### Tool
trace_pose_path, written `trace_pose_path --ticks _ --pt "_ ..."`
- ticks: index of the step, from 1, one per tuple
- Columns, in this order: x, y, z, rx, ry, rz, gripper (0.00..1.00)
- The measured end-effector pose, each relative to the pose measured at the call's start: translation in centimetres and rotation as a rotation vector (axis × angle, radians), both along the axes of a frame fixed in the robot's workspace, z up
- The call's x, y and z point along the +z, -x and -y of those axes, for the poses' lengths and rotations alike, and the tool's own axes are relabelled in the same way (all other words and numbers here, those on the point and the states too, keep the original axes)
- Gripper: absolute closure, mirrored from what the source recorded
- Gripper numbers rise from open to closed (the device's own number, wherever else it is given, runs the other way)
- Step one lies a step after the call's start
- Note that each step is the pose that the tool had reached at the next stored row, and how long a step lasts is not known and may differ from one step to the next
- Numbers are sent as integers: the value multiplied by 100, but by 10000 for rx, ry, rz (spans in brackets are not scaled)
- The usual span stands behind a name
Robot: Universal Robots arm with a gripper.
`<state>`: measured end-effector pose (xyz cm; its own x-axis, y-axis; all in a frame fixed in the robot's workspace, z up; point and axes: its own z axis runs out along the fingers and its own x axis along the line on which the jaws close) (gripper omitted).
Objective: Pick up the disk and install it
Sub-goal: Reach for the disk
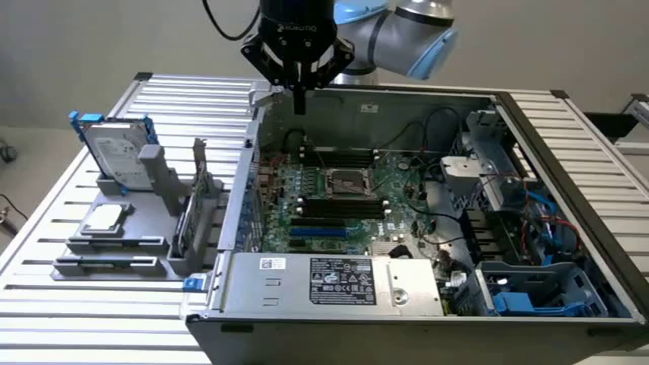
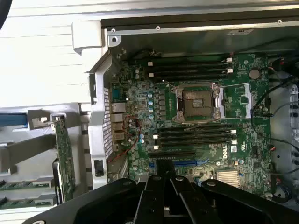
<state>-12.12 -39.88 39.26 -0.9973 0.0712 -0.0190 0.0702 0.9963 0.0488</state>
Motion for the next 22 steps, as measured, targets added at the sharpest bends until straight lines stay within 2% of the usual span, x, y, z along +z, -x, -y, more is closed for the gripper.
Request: trace_pose_path --ticks 16,18,22 --pt "0 4 -1 0 0 0 89" --pt "0 33 -11 0 3 0 89" --pt "0 141 -69 0 44 0 89"
